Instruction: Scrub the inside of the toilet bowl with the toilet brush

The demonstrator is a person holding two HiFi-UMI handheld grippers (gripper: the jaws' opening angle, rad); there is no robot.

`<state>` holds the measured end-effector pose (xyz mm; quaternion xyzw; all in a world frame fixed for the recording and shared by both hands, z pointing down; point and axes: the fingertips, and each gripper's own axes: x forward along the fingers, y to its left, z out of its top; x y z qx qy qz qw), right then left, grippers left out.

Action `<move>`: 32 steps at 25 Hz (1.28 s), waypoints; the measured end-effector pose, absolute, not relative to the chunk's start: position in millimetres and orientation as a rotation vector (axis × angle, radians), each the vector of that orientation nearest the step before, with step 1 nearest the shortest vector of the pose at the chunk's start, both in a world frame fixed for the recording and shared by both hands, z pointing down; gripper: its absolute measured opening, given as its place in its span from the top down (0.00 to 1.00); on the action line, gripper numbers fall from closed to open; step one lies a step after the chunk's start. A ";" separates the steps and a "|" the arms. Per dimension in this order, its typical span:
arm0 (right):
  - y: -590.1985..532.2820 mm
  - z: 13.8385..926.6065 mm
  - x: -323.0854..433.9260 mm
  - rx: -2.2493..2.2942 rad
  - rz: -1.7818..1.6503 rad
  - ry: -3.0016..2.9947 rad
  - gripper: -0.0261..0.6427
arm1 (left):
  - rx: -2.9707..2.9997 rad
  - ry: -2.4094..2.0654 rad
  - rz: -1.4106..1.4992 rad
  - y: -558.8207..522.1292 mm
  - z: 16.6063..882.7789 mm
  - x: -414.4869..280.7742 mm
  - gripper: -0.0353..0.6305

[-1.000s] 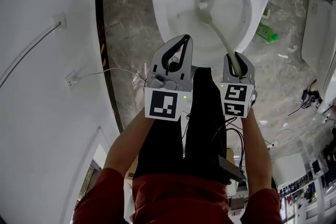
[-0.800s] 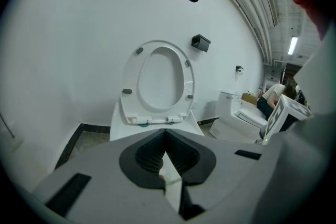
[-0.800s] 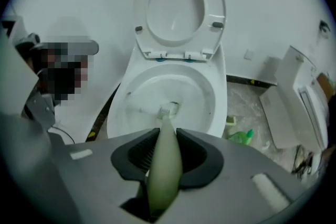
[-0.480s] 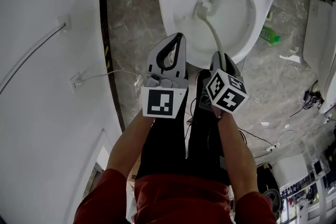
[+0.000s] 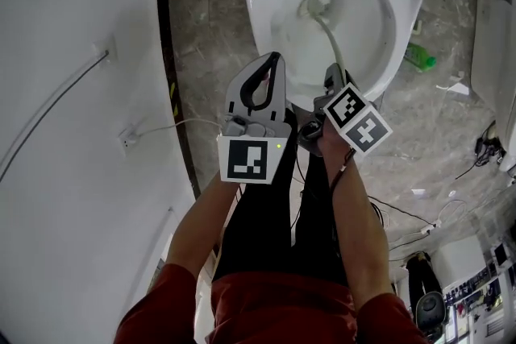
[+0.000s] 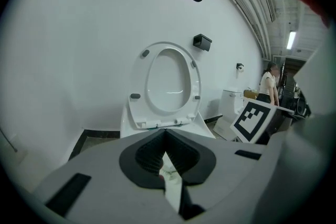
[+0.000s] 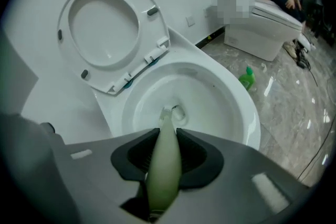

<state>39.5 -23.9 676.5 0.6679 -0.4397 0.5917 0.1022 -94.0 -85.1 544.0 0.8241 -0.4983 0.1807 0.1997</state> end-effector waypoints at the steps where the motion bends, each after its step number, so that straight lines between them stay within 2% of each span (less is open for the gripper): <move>1: -27.6 676.9 39.4 1.995 1.790 -1.277 0.80 | 2.307 -1.389 0.507 -86.8 543.7 -93.4 0.94; 6: -36.6 676.4 37.7 2.074 1.999 -1.187 0.80 | 2.317 -1.367 0.512 -93.0 543.0 -90.1 0.94; 10: -35.5 670.8 31.1 2.035 2.004 -1.236 0.80 | 2.322 -1.357 0.521 -95.4 543.5 -88.4 0.94; 14: -33.1 664.6 34.9 1.877 1.788 -1.401 0.80 | 2.313 -1.361 0.516 -96.7 544.4 -87.3 0.94; 22: -52.5 653.1 39.5 1.392 1.061 -1.686 0.80 | 2.284 -1.378 0.509 -92.4 548.1 -86.0 0.94; 28: -75.3 632.1 27.7 1.288 0.918 -1.733 0.80 | 2.266 -1.404 0.510 -92.9 546.9 -90.1 0.94; 32: -83.7 654.4 24.5 1.219 0.802 -1.702 0.80 | 2.264 -1.419 0.497 -96.5 542.7 -92.2 0.94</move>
